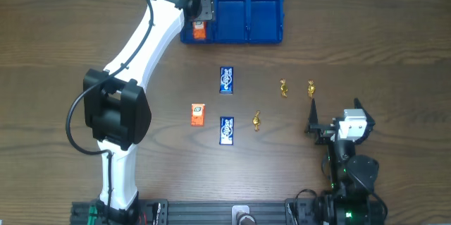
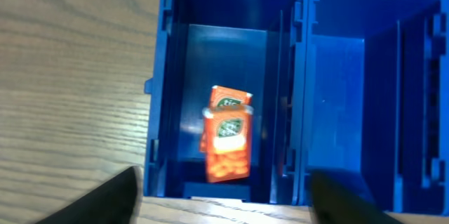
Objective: Sort Candies Into Trays
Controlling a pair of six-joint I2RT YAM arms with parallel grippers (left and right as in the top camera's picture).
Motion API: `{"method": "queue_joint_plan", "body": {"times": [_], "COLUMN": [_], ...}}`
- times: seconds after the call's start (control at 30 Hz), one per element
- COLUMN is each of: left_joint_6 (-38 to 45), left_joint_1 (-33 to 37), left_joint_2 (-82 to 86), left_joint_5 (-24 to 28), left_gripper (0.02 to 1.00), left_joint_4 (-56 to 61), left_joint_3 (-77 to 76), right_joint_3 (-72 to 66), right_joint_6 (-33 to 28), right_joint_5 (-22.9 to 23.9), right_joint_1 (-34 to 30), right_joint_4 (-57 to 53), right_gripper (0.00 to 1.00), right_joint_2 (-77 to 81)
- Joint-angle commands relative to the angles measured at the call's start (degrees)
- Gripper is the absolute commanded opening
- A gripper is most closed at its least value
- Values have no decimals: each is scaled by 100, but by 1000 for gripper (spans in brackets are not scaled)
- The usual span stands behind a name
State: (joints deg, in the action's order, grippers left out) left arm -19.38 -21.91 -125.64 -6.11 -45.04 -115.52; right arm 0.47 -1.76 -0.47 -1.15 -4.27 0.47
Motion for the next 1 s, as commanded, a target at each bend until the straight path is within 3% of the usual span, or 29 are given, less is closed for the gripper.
{"method": "queue_joint_plan", "body": {"times": [0.03, 0.27, 0.43, 0.63, 1.0], "left_joint_6": [-13, -516, -1390, -1993, -2194], "left_joint_1": [-173, -1357, -1864, -2050, -2050], "left_joint_2": [693, 3185, 4203, 4271, 3777], "left_joint_5": [-107, -1060, -868, -535, -195], "left_gripper": [921, 961, 991, 982, 961], "left_joint_4": [-83, 216, 205, 796, 1663], "left_joint_3": [-85, 2020, 4015, 5897, 7079], "right_joint_3": [-2, -2, -2, -2, -2], "right_joint_6": [-46, -46, -46, -46, -46], "right_joint_5": [-48, -48, -48, -48, -48], "right_joint_1": [28, 28, 28, 28, 28], "right_joint_4": [-55, -55, -55, -55, -55], "right_gripper": [998, 998, 998, 1000, 998], "right_joint_2": [-28, -28, -28, -28, -28]}}
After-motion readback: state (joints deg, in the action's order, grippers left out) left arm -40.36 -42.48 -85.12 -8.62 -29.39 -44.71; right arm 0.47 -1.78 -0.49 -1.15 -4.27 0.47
